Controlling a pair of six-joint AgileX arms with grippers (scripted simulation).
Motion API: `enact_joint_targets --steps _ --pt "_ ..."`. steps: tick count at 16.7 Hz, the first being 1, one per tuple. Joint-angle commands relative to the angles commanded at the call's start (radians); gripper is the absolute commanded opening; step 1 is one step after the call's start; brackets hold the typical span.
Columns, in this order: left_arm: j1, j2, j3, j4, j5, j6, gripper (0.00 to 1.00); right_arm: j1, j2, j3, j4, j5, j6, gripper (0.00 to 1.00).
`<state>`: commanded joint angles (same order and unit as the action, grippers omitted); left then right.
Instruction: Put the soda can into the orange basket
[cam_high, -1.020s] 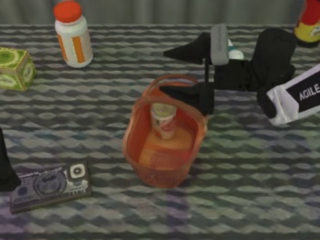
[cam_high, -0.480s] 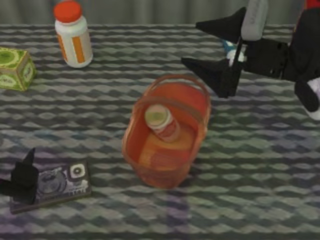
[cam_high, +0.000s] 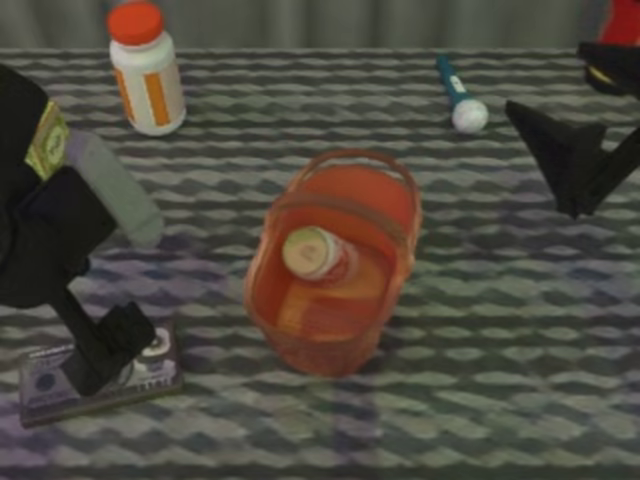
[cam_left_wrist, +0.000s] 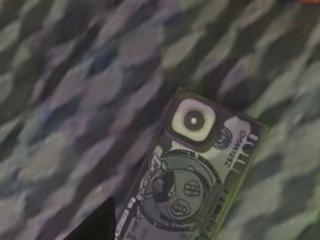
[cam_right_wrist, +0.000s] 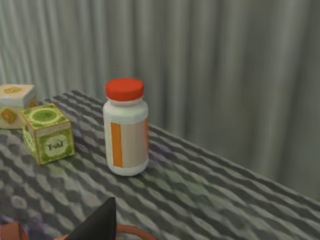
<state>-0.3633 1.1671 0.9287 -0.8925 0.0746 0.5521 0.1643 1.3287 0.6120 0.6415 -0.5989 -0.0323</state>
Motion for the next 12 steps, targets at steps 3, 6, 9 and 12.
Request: enact_joint_targets --steps 3,6,9,12 --pt "-0.084 0.29 0.279 -0.196 0.003 0.147 1.0 -0.039 -0.297 -0.156 -0.143 0.139 -0.001 1.0" --pt "-0.16 0.557 0.565 -0.364 -0.003 0.289 1.0 -0.075 -0.589 -0.297 -0.284 0.271 0.004 1.0" --pt "-0.223 0.784 0.84 -0.494 -0.017 0.418 1.0 -0.104 -0.862 -0.415 -0.413 0.388 0.012 1.0" --pt "-0.272 0.961 1.082 -0.583 -0.036 0.524 1.0 -0.128 -1.088 -0.51 -0.52 0.486 0.021 1.0"
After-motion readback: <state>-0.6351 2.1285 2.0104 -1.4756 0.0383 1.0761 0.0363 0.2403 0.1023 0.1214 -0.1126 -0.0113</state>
